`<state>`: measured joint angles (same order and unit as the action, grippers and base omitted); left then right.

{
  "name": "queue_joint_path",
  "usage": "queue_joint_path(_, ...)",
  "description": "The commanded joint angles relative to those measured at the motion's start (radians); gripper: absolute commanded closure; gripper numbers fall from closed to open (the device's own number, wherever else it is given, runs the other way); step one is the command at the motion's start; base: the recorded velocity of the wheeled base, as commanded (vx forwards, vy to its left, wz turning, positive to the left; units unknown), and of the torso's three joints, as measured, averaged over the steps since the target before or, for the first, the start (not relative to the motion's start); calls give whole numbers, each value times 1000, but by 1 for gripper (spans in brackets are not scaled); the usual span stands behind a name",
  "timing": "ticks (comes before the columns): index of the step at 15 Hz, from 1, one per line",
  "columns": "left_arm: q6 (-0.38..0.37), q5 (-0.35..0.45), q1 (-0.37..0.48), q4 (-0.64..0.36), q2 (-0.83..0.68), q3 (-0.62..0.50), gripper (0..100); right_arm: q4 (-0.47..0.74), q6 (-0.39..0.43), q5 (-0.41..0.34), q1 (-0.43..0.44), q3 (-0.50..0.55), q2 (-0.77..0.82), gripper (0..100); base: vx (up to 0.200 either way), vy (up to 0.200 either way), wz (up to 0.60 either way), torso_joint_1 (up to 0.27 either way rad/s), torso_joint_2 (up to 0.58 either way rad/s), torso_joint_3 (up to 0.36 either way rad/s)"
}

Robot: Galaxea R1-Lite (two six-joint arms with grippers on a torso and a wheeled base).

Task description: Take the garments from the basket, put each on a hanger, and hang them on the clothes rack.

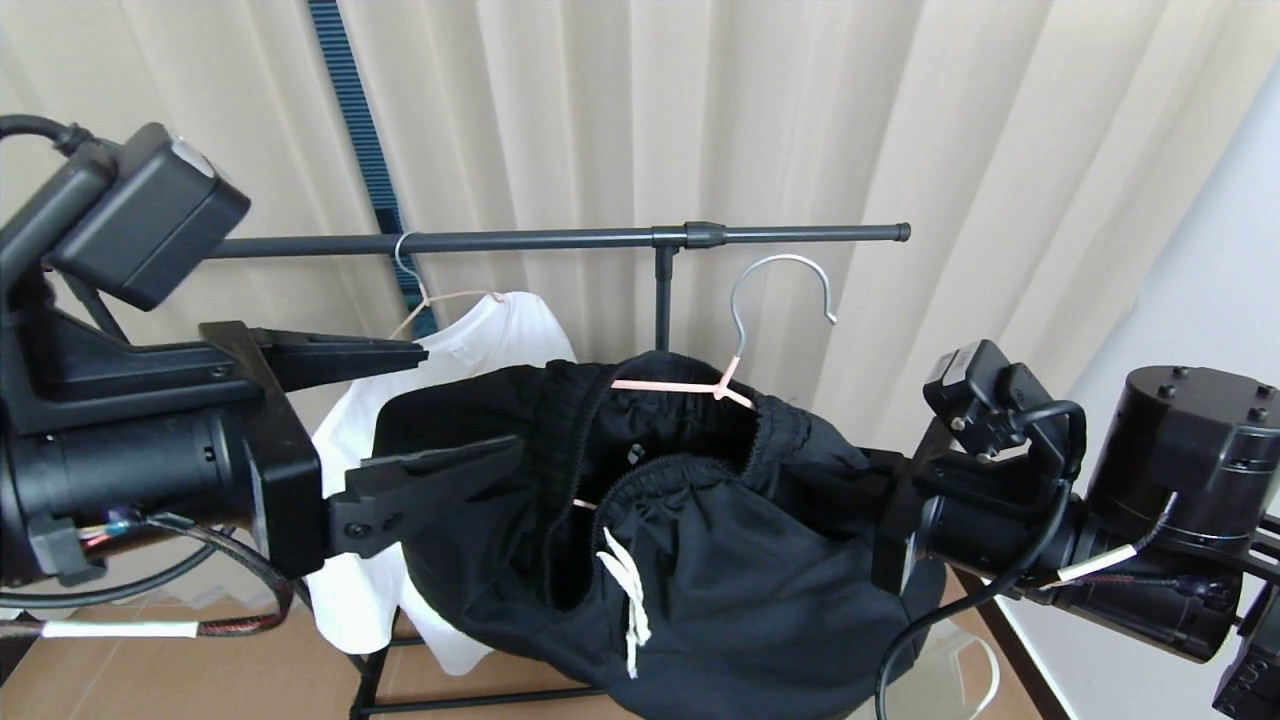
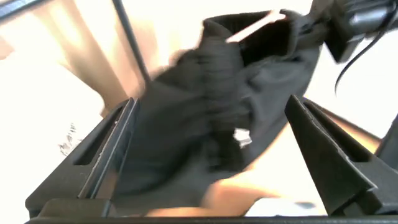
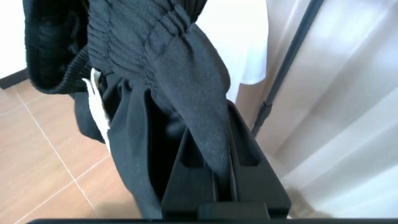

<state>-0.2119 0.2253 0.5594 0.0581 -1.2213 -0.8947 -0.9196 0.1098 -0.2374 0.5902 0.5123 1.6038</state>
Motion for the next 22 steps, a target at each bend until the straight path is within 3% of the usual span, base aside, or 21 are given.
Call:
queue_joint_path(1,-162,227,-216,-116,-104,-130,0,-1,21,-17,-3,-21,-2,100,0,0,0,0,0,0)
queue_joint_path(3,-264,290,-242,-153,-176,-176,0,-2,36,-37,-3,-38,-5,100,0,0,0,0,0,0)
queue_joint_path(4,-327,365,-237,-187,-224,-202,0,-1,67,-46,-3,-46,-5,100,0,0,0,0,0,0)
queue_joint_path(8,-475,420,-188,-216,-313,-199,0,-1,70,-46,-1,-52,-10,100,0,0,0,0,0,0)
queue_joint_path(10,-491,477,-193,-218,-310,-199,0,-1,70,-46,-1,-57,-8,100,0,0,0,0,0,0)
queue_joint_path(18,-501,509,-300,-287,-135,-119,0,-2,70,-46,-1,-55,-10,100,0,0,0,0,0,0)
queue_joint_path(22,-659,494,-338,-287,-150,-69,0,-2,73,-46,-1,-55,-18,100,0,0,0,0,0,0)
